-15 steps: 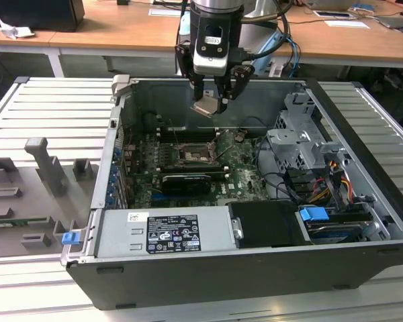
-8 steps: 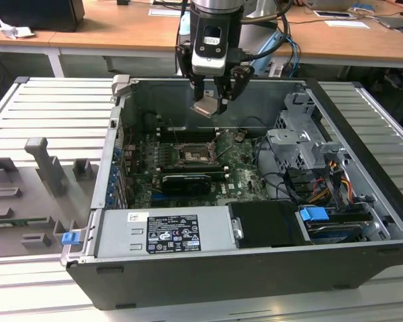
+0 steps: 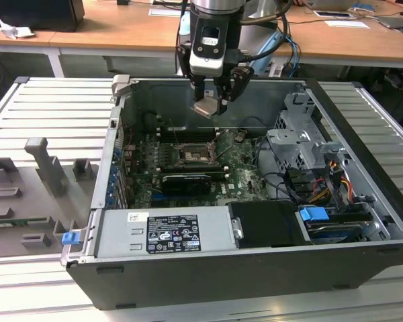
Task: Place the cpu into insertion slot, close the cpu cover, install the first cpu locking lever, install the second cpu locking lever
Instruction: 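Place the cpu into insertion slot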
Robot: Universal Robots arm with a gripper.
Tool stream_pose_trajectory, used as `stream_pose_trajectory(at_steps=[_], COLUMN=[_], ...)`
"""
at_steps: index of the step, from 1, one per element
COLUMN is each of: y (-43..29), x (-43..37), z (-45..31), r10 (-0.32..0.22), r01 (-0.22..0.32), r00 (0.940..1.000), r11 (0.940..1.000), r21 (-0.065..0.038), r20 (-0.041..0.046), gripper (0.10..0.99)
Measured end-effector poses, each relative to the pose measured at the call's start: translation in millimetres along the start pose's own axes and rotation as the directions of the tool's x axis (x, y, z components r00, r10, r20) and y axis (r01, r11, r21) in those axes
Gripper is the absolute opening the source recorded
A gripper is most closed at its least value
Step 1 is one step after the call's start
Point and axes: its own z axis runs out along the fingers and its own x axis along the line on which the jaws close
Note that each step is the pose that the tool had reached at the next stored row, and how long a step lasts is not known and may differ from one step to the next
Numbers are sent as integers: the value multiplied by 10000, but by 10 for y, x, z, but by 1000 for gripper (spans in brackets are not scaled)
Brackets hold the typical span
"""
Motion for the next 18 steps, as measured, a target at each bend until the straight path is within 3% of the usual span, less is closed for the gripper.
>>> stream_pose_trajectory(at_steps=[18], y=[-2], x=[0], z=[23], r10=[593], r01=[-593], r00=[9982], r11=[9982], r21=[-13], r20=[52], gripper=[541])
